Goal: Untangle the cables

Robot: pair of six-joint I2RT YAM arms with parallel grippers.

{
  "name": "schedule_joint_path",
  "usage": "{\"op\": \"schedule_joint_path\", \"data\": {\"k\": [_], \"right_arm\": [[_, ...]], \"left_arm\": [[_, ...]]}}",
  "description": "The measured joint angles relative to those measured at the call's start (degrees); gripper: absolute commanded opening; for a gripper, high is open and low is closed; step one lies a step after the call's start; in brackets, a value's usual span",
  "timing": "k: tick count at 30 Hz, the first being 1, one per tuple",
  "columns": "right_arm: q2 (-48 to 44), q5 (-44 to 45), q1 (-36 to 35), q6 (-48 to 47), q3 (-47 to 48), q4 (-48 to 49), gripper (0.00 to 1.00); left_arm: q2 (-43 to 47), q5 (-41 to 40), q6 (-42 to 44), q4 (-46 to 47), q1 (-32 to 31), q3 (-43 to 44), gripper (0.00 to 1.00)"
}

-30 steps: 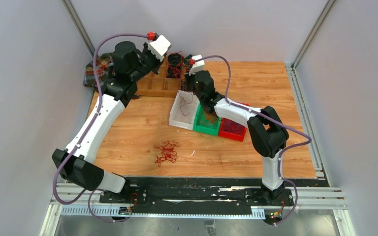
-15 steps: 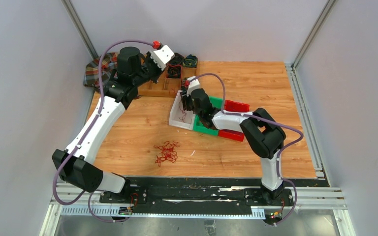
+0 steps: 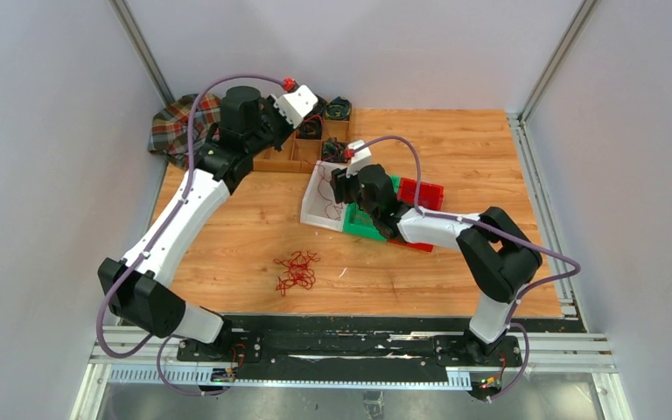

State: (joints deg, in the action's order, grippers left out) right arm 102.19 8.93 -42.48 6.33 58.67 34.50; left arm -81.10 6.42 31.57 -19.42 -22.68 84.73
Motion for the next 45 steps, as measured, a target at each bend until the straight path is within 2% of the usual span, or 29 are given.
{"op": "schedule_joint_path", "data": {"k": [9, 15, 23, 28, 37, 45], "right_arm": [[-3.1, -4.5, 0.0, -0.1, -7.8, 7.0, 0.54], [-8.7, -4.6, 0.0, 0.1, -12.0, 11.5, 0.54], [-18.2, 2.8, 0.2, 0.3, -18.3, 14.2, 0.52], [-23.0, 9.0, 0.5, 0.2, -24.6, 15.7, 0.52], [-30.2, 19.2, 1.4, -2.8, -35.0, 19.6, 0.52], [-33.5, 21.6, 1.4, -3.4, -38.2, 20.1, 0.51]], "left_arm": [[-4.6, -6.6, 0.9, 0.0, -0.4, -0.1, 0.00], [-4.7, -6.2, 0.8, 0.0, -0.6, -0.3, 0.00], [-4.7, -3.2, -1.6, -1.4, -6.3, -0.7, 0.01], [-5.9, -4.4, -2.7, -1.7, -10.1, -2.8, 0.00], [-13.9, -11.4, -0.7, -1.2, -10.5, -5.1, 0.00], [-19.0, -14.4, 2.0, 1.4, -10.7, -5.1, 0.00]]}}
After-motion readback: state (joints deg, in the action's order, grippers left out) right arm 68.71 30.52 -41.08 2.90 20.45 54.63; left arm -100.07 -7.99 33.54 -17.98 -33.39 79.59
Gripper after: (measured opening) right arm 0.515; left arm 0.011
